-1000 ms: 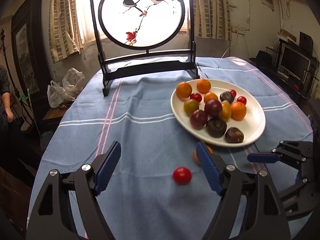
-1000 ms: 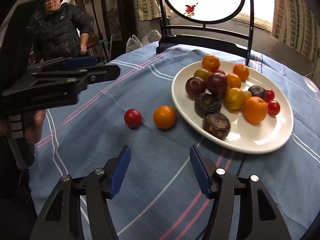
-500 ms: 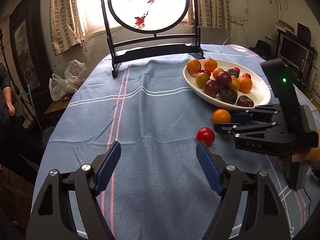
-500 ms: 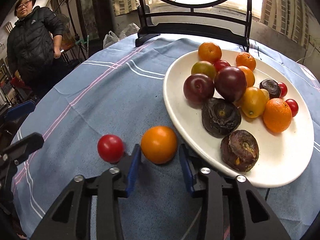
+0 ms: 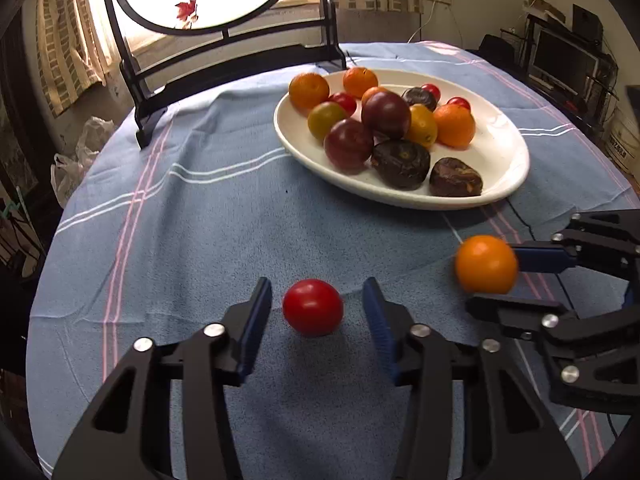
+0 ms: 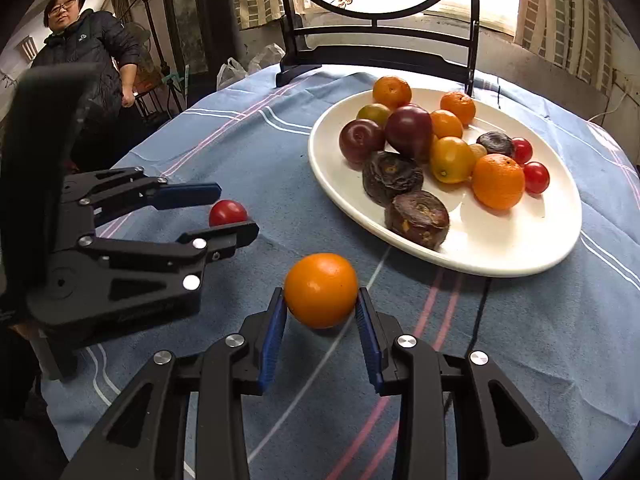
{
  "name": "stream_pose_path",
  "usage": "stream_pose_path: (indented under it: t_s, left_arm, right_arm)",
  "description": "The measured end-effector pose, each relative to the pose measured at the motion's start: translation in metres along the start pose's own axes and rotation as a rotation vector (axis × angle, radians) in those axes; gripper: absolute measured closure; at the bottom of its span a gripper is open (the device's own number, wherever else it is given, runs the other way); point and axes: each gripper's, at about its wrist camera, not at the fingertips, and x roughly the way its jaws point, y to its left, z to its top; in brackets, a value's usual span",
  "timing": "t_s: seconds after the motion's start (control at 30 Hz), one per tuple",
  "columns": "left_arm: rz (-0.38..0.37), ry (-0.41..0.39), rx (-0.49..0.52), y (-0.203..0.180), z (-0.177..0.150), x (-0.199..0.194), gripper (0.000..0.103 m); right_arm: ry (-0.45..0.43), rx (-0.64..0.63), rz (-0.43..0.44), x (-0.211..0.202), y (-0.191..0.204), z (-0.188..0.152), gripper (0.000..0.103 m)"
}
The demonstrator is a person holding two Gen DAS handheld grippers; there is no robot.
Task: Organize fruits
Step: 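Carry the orange and tomato onto the white plate and open both tools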
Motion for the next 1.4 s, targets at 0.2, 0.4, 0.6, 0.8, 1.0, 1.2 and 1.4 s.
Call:
stream_pose_path:
  t_s: [0.2,0.4,0.6,0.8,1.0,1.2,1.4]
  left_arm:
    - [0.009,-0.009,-0.058,0.002,-0.003,-0.01,0.073]
    - [0.051,-0.061,-0.05,-0.028,0.001,-0.036,0.073]
    - [0.052,-0.144,-0.039,-0.045,0.034,-0.058,0.073]
    - [0.046,-0.231,-0.043,-0.044,0.09,-0.075,0.073]
    - [0.101,-0.238,-0.043,-0.046,0.131,-0.056,0.073]
    - [0.132,-0.183,-0.063,-0.04,0.148,-0.015,0.073]
    - [0.089,-0.152,-0.103,-0.026,0.159,0.005,0.073]
  right_arm:
    - [-0.012,0.025,0.006,-0.011,-0.008,-0.011,0.068]
    - [-0.026,0.047,-0.002,-0.02,-0.012,-0.02,0.068]
    - [-0.107,0.068,-0.039,-0.055,-0.029,-0.004,0.067]
    - [-0.213,0.08,-0.084,-0.086,-0.054,0.028,0.067]
    - [-0.216,0.123,-0.111,-0.073,-0.085,0.061,0.067]
    - [-0.168,0.156,-0.127,-0.038,-0.109,0.088,0.067]
    - [-0.144,0.178,-0.124,-0.008,-0.121,0.109,0.067]
